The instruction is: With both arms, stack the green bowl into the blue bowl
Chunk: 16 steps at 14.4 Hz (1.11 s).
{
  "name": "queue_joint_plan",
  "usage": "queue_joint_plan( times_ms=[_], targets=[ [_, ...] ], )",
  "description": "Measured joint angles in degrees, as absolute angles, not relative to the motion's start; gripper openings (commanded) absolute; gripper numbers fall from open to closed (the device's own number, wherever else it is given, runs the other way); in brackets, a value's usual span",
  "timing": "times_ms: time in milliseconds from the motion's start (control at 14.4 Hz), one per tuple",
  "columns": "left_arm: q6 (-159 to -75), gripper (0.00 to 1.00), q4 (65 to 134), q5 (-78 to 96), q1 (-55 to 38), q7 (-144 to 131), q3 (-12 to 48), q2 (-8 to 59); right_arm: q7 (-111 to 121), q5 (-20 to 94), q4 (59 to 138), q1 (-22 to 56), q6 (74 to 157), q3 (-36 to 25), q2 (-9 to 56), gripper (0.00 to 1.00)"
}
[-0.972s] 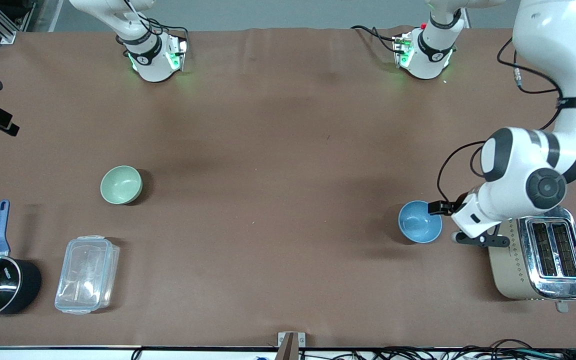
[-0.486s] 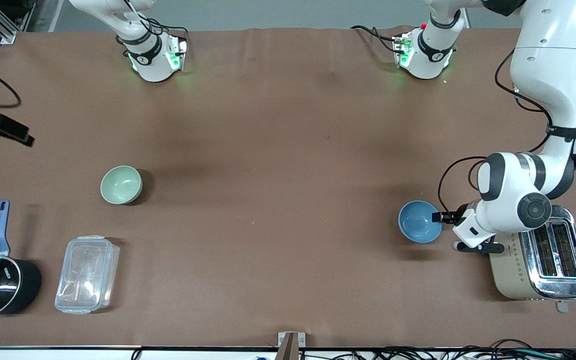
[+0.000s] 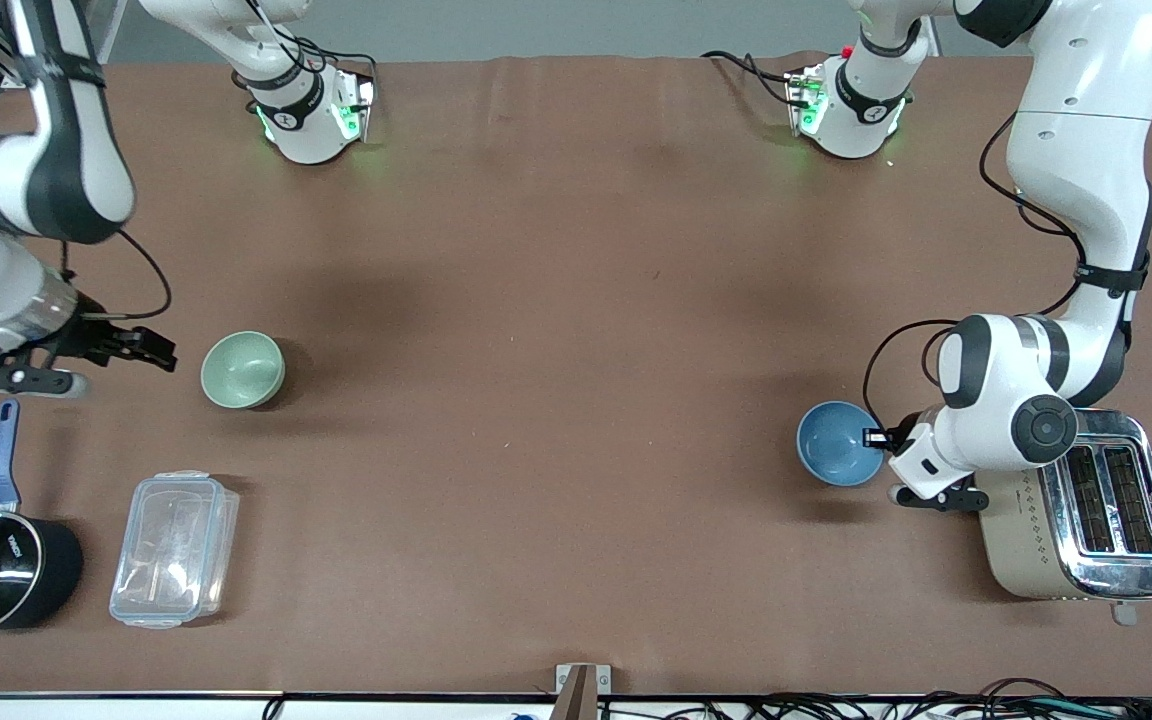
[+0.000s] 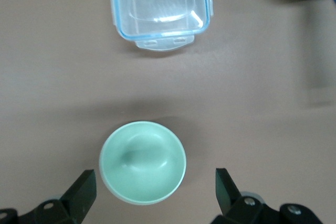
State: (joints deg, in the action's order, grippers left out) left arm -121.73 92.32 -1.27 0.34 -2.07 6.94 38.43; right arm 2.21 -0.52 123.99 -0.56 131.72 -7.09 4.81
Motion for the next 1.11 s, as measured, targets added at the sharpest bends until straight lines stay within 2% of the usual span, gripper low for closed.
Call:
queue_joint_plan(
  times_ms=[278,417,694,764,833,903,1111],
  targets=[
    [-120.78,0.00,89.83,-0.54,0.50,-3.14,12.18,37.66,2.99,-0.52,131.97,-2.33,142.73,-7.23,8.54,0.99],
    [-117.90,0.00,88.37,0.45,0.40,-6.12,15.95,36.34,3.08,-0.52,133.45,-2.76,147.20,-7.23,11.85,0.94],
    [-116.14,0.00,88.27,0.59,-2.12,-21.09,24.66,35.43,3.07,-0.52,134.88,-3.15,153.25,-7.19,16.39,0.56],
    [-116.15,0.00,88.41,0.59,-4.40,-24.11,25.12,35.67,3.05,-0.51,134.90,-3.17,154.06,-7.18,16.85,0.41],
    [-116.41,0.00,88.53,0.59,-7.12,-27.00,25.11,36.09,3.03,-0.51,135.02,-3.18,154.50,-7.16,17.16,0.12],
    [-117.34,0.00,88.62,0.59,-9.60,-29.78,25.05,36.71,2.92,-0.22,135.26,-3.18,154.60,-7.09,17.23,0.00],
    [-122.37,0.01,88.72,0.49,-14.75,-36.56,24.95,39.33,2.84,2.20,135.69,-3.03,154.63,-6.67,17.23,0.00]
  ],
)
